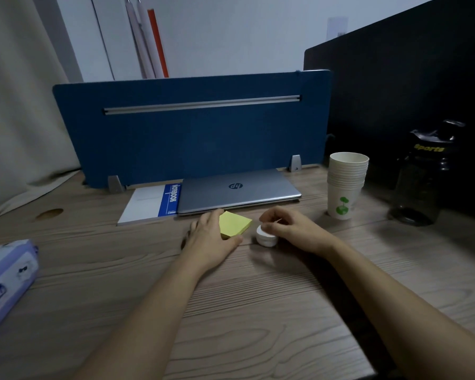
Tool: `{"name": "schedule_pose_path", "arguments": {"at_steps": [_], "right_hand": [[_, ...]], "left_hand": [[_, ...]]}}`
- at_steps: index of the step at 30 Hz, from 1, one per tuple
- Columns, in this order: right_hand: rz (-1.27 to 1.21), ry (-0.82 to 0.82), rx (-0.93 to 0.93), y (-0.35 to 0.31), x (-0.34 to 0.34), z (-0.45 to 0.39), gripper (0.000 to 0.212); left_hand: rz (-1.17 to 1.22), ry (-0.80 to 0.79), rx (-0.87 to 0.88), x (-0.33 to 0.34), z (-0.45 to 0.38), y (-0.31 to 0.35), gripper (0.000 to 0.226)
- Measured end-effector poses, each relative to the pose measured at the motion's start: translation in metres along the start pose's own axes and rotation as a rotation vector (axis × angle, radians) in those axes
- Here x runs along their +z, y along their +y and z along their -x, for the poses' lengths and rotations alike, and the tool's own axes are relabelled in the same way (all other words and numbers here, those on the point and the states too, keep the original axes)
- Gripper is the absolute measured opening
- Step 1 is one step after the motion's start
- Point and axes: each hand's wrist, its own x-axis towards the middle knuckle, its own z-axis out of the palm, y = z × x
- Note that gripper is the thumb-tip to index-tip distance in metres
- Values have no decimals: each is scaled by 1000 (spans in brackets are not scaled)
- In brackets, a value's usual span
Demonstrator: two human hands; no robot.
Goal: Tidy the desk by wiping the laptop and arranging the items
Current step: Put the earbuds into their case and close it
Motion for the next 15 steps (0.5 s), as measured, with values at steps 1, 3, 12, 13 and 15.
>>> {"name": "schedule_pose_path", "arguments": {"at_steps": [1, 3, 12, 13, 15], "right_hand": [[30, -30, 6, 0, 0, 0, 25], [111, -54, 12, -1, 1, 2, 36], [293, 25, -118, -14, 44, -19, 49], [282, 24, -127, -16, 51, -25, 51], [245, 36, -132, -22, 67, -37, 51]], "left_hand": [[0, 11, -19, 1, -1, 0, 82], [8, 18, -41, 3, -3, -2, 80], [67, 8, -51, -43, 8, -74, 84], [71, 9, -41, -51, 11, -87, 83], [70, 48, -37, -66, 14, -110, 83]]}}
